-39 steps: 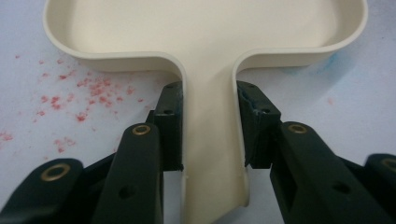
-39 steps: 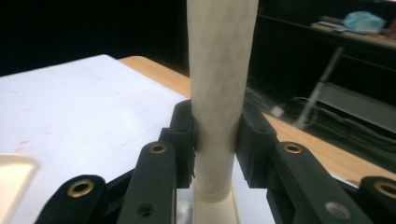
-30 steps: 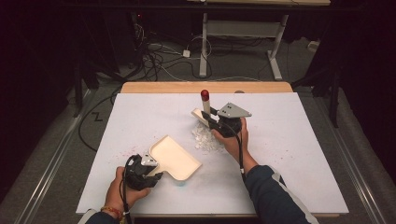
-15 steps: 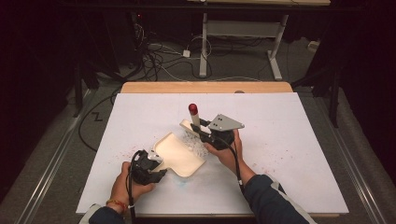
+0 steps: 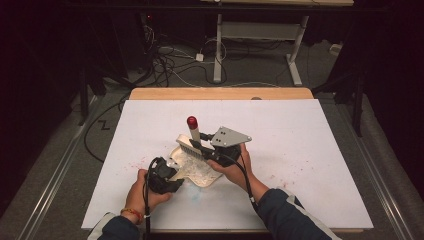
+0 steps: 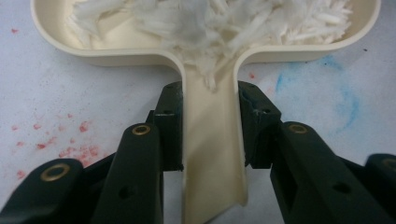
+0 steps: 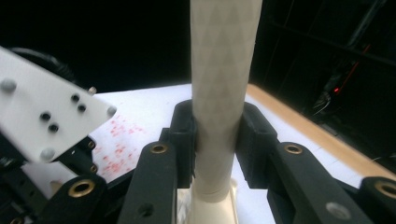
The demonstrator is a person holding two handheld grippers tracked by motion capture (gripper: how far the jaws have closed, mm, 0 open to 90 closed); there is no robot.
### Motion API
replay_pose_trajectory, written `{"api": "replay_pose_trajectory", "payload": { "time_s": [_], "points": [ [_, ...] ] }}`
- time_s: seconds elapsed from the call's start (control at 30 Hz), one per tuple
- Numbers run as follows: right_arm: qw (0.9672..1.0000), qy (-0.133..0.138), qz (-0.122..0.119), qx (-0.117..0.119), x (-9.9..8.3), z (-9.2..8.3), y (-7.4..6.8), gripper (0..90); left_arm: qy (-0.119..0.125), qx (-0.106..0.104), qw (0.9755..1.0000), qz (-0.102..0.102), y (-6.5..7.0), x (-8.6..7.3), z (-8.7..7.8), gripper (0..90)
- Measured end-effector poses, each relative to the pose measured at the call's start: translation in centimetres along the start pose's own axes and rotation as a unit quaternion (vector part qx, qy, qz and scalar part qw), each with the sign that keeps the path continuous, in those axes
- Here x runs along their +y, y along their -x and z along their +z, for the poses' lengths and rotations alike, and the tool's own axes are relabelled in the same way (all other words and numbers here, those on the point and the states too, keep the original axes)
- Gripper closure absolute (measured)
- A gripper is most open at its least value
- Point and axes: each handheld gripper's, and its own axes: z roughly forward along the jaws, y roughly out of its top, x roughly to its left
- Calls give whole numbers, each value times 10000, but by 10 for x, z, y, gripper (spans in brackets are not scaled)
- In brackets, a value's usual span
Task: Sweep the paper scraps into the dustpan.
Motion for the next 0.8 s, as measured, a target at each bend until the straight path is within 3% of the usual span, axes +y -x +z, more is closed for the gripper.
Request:
{"api": "replay_pose_trajectory", "payload": {
  "time_s": [0.17,0.33,0.37,0.53,0.7,0.8],
  "points": [
    [9996,253,91,-134,11,-13,10,713,3,-36,10000,37,1,-3,-2,629],
    [9988,300,184,-352,17,-26,25,712,-7,-72,10000,16,-1,-6,-4,630],
    [9981,243,203,-533,16,-27,36,712,-8,-73,10000,0,-1,-5,-4,629],
    [9956,-23,172,-926,7,-16,55,712,-65,-89,9999,9,-2,-5,-3,629],
    [9931,-283,363,-1079,-9,-10,67,712,-66,-67,9999,59,-2,-7,-5,629],
    [9929,-377,340,-1080,-13,-7,66,712,-71,-59,9999,61,-1,-7,-5,629]
  ]
}}
